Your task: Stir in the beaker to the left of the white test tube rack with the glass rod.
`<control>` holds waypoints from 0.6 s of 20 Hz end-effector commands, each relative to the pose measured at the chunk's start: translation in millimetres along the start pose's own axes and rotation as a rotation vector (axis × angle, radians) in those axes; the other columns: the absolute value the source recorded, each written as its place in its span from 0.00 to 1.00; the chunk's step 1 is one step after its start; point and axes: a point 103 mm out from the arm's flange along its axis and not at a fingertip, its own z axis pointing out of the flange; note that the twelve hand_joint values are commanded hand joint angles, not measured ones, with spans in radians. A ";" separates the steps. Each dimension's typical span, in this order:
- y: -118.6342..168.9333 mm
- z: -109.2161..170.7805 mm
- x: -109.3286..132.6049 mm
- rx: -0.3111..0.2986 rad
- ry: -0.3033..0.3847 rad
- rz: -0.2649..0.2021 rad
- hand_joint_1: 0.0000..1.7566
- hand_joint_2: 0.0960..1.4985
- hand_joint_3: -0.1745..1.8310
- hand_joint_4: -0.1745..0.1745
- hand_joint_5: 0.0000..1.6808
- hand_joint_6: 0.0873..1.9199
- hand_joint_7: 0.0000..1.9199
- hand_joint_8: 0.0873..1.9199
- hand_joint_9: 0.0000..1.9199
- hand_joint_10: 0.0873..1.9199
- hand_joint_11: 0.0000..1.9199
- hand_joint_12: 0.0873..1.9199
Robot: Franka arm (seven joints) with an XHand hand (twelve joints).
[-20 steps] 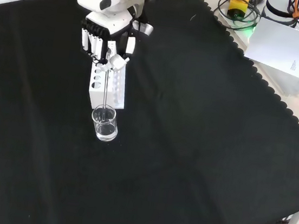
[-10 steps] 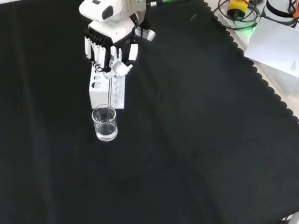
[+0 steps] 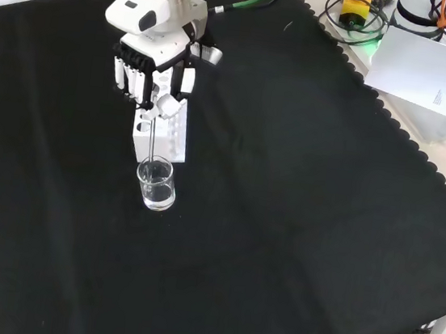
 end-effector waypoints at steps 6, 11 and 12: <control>-7.1 -3.3 -7.1 0.020 -0.014 0.012 0.76 0.35 0.48 0.00 0.75 0.23 0.70 0.42 0.89 0.33 0.68 0.33; -13.5 -0.3 8.6 0.005 -0.034 -0.002 0.76 0.35 0.48 0.00 0.75 0.23 0.70 0.42 0.89 0.33 0.68 0.33; -13.7 0.9 13.4 0.010 -0.031 -0.006 0.76 0.35 0.48 0.00 0.75 0.23 0.70 0.42 0.89 0.33 0.68 0.33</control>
